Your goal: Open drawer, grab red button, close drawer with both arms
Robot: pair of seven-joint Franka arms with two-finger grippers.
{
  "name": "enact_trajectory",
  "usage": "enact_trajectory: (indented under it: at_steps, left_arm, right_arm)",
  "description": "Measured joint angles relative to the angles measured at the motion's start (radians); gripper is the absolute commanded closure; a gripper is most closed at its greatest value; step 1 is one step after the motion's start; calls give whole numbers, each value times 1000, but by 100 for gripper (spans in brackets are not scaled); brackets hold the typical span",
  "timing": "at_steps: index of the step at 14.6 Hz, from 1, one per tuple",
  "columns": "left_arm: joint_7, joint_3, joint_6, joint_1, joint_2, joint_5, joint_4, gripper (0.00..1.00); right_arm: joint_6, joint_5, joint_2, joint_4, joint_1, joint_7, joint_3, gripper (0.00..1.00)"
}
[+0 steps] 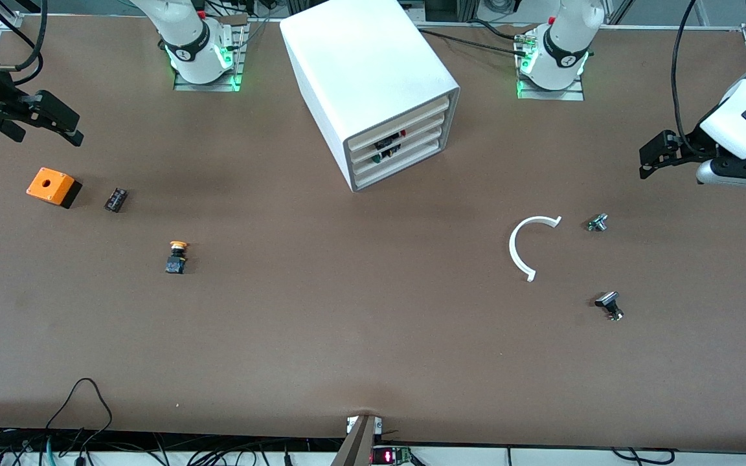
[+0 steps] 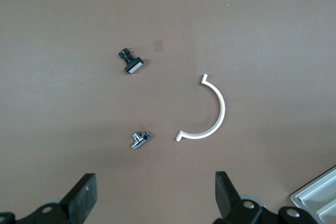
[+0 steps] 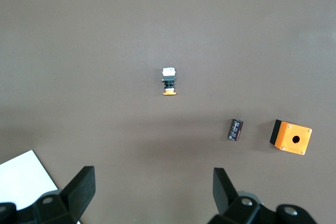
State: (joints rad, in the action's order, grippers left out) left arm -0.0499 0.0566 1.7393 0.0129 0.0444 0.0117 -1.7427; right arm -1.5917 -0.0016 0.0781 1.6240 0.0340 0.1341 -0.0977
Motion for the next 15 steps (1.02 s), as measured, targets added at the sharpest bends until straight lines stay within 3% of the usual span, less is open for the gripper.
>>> enact_trajectory:
  at_steps: [8, 15]
  left_arm:
    - [0, 5, -11, -1, 0, 0, 0, 1]
    - [0, 3, -14, 1, 0, 0, 1, 1]
  right_arm:
    - [19, 1, -4, -5, 0, -20, 15, 1]
    - [30, 1, -63, 1, -10, -21, 10, 1]
